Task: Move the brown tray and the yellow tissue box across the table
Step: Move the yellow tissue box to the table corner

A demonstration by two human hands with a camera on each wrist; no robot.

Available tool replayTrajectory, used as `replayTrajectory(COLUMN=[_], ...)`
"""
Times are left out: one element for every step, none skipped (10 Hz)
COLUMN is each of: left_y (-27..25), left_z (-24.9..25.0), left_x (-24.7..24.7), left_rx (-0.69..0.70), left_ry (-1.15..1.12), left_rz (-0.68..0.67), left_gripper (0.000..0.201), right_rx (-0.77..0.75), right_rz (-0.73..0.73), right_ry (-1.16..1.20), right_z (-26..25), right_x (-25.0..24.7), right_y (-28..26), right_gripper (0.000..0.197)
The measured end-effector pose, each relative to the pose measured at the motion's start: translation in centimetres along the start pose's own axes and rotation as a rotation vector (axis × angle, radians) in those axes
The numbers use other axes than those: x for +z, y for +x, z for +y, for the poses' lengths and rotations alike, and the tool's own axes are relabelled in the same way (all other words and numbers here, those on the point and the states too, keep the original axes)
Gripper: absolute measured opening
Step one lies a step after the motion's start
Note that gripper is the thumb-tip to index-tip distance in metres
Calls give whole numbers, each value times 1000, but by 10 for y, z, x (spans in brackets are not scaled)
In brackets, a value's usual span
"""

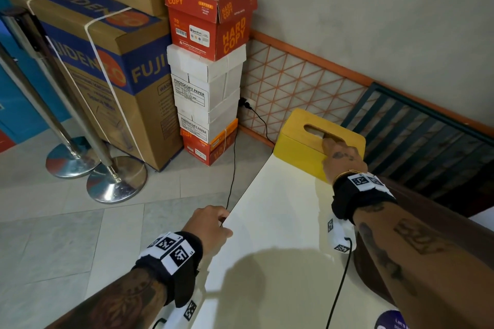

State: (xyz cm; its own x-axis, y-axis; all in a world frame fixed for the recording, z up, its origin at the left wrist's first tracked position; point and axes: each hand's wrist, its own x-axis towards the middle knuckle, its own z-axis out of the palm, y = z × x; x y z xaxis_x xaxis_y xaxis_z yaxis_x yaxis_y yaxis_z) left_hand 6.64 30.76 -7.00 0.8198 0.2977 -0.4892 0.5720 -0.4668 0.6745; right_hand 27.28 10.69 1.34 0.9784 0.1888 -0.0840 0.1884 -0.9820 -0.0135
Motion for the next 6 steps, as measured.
replayTrajectory(left_y=[-1,-2,-1,-2,-3,-1], left_z=[0,0,-1,0,-2,4], left_x=[1,1,2,2,2,2], left_rx=[1,2,0,-8,-4,-6], left_ry=[-2,5,3,-1,-2,2], left_rz=[5,7,7,6,8,0], left_gripper=[21,21,22,24,24,24], right_rx=[-4,3,-6,-5,-9,-5], right_rz=[0,-2,-3,-7,-26,-24], right_ry=[2,-6,-4,-9,-8,47], right_z=[1,3,4,5,4,11], right_x=[1,1,4,3,1,0], right_y=[-1,-1,-1,-2,-2,0], right_gripper=[40,42,44,47,50,55])
